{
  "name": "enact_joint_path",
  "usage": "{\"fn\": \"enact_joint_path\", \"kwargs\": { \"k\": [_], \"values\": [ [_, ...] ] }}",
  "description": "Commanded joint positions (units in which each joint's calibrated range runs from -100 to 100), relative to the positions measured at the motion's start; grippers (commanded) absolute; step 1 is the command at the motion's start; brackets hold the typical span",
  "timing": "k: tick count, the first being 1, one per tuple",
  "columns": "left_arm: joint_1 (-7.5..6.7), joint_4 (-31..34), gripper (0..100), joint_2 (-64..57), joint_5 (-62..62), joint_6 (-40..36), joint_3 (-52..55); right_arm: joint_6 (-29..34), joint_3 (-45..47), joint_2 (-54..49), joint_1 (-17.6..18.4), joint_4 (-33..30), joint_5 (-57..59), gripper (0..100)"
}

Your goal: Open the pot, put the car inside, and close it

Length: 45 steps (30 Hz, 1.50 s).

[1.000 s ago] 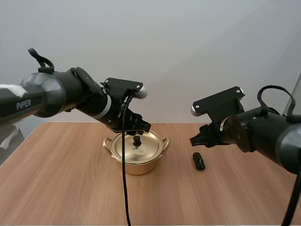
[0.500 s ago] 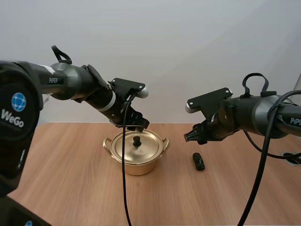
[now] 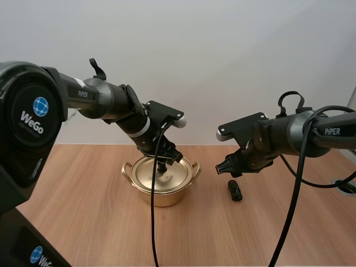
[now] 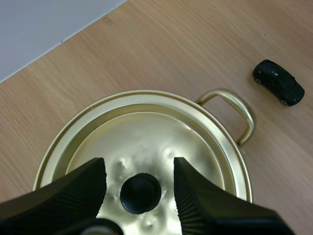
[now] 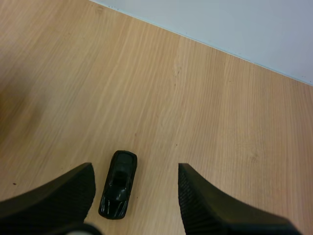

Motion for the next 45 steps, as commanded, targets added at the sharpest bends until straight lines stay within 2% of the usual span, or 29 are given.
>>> {"fn": "enact_joint_path", "kwargs": {
  "k": [1,16,19,22,28,45],
  "values": [
    [-0.04,0.5,71,0.1,0.1,-0.4,0.0,0.0,0.0,0.3,0.1,0.1,-0.1,84],
    [-0.04,2.0,71,3.7,3.5,-1.4,0.0,0.0,0.0,0.4,0.1,0.1,-0.3,84],
    [-0.04,2.2,68,3.7,2.3,-1.4,0.0,0.0,0.0,0.4,0.1,0.1,-0.3,84],
    [-0.04,3.1,52,3.7,2.4,-1.7,0.0,0.0,0.0,0.4,0.1,0.1,-0.3,84],
    [-0.04,3.3,0,3.7,1.8,-1.7,0.0,0.0,0.0,1.9,0.1,0.1,0.1,84],
    [-0.04,4.1,0,-4.2,5.8,-2.8,-6.1,-0.7,0.0,14.1,0.1,1.4,-0.1,84]
  ]
}}
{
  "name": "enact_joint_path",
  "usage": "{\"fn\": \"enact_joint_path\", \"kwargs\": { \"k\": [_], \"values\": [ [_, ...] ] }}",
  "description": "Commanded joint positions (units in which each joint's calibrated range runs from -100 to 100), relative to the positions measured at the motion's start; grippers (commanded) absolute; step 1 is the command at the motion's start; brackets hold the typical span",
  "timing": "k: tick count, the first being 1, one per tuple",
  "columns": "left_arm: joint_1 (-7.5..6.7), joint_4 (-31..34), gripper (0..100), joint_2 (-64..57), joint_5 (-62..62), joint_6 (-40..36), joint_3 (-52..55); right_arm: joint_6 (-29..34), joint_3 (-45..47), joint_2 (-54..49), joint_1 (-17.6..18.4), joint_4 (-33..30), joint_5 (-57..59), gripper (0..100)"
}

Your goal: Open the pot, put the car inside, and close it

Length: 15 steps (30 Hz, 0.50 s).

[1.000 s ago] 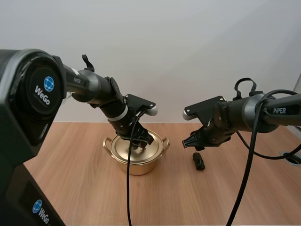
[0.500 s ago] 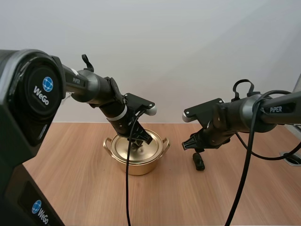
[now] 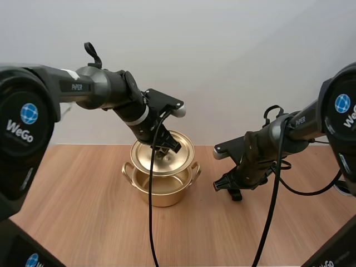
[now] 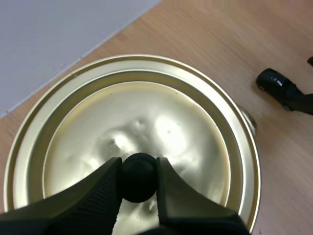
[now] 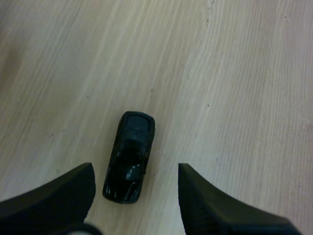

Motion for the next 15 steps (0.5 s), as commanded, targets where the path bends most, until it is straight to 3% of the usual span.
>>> {"fn": "enact_joint_path", "kwargs": {
  "k": [1,8,13,15],
  "values": [
    [-0.04,0.0,0,-1.2,-0.2,0.0,-0.7,-0.6,0.0,0.7,0.0,0.4,-0.1,84],
    [-0.04,0.0,0,-5.9,-0.2,-0.1,-3.3,-1.3,-2.1,4.1,0.0,2.1,0.2,83],
    [-0.04,0.0,0,-9.0,0.5,-0.1,-5.3,-3.9,-4.3,5.2,0.0,6.5,2.8,63],
    [-0.04,0.0,0,-10.2,0.5,-0.2,-6.2,-5.0,-4.7,5.8,0.0,8.2,4.4,61]
  ]
}}
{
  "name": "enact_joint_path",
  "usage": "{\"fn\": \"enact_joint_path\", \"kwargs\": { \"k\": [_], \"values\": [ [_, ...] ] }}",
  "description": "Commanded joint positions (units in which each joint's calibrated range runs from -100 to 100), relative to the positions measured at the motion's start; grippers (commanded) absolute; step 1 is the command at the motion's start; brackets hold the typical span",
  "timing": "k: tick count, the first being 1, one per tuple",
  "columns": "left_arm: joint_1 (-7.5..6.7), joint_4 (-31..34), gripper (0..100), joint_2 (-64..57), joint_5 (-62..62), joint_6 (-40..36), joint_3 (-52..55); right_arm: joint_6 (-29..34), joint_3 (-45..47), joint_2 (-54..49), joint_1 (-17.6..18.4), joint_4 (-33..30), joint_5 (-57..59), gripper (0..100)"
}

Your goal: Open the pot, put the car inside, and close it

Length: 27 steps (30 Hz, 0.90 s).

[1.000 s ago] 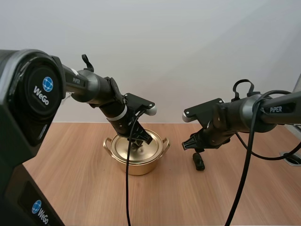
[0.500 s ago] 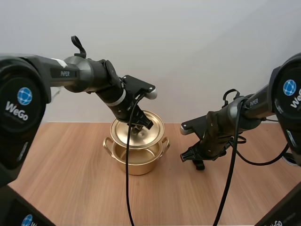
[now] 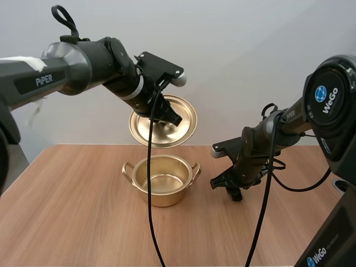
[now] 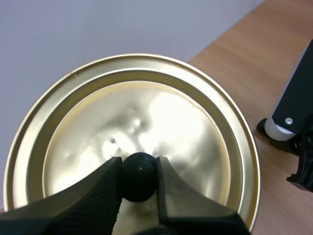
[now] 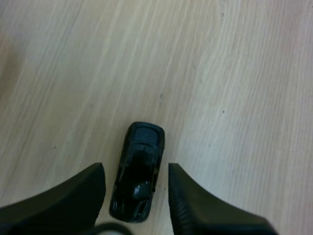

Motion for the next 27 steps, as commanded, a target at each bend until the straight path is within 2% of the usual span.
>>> {"fn": "enact_joint_path", "kwargs": {
  "k": [1,6,8,9,12,13,19,27],
  "values": [
    [-0.04,0.0,0,-0.9,0.0,-0.5,-1.1,-0.7,-0.1,0.6,0.0,1.5,0.8,61],
    [-0.04,0.0,0,-4.1,0.0,-1.1,-5.1,-0.7,-0.1,4.2,0.0,1.8,1.6,61],
    [-0.04,0.0,0,-5.3,0.0,-1.1,-6.6,-0.7,-0.1,5.0,0.0,1.8,1.4,57],
    [-0.04,0.1,0,-5.9,0.0,-1.1,-7.6,-0.7,-0.1,5.1,0.0,1.8,1.2,49],
    [-0.04,0.1,0,-7.5,0.0,-1.1,-9.9,-0.7,-0.1,5.1,0.0,1.8,0.7,11],
    [-0.04,0.2,0,-8.3,0.0,-1.1,-10.8,-0.7,-0.1,5.1,0.0,1.5,0.5,2],
    [0.12,0.6,0,-12.3,0.0,-3.3,-16.2,-0.6,-3.5,3.7,0.0,1.1,3.9,0],
    [0.12,0.8,0,-17.5,0.0,-3.8,-21.8,-3.7,-10.6,-6.2,0.0,1.4,8.9,0]
  ]
}}
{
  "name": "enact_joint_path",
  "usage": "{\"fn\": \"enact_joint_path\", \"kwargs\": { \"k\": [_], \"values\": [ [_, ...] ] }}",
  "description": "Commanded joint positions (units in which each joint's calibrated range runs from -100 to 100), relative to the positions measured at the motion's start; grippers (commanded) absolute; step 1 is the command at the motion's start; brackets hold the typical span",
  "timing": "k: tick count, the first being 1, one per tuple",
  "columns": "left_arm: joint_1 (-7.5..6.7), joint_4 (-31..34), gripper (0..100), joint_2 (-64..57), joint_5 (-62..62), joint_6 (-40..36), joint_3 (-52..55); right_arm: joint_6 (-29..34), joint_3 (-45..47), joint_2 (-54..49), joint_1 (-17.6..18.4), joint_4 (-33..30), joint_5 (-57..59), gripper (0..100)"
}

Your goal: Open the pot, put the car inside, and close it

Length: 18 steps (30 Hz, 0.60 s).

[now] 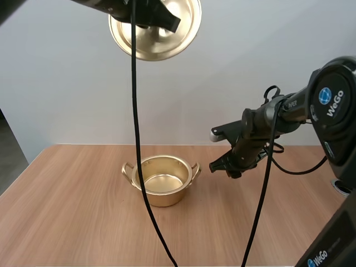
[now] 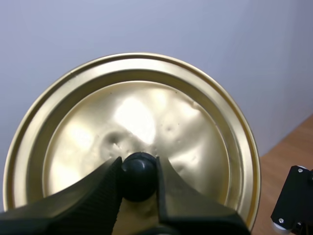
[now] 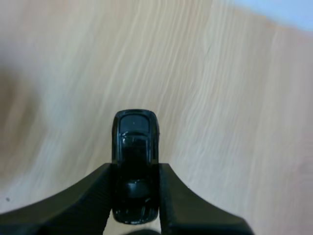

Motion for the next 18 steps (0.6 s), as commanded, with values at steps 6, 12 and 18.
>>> {"fn": "enact_joint_path", "kwargs": {
  "k": [6,12,18],
  "values": [
    [0.04,-0.3,0,-3.2,-0.7,-1.4,-2.9,-10.8,-6.8,-5.0,1.7,12.4,8.0,0],
    [0.04,-0.3,0,-3.7,1.7,-2.7,-6.3,-15.8,-10.1,-4.9,8.0,20.9,12.0,0],
    [0.04,-0.9,0,-3.7,2.6,-2.9,-7.0,-15.8,-11.4,-1.2,15.7,20.8,12.2,0]
  ]
}}
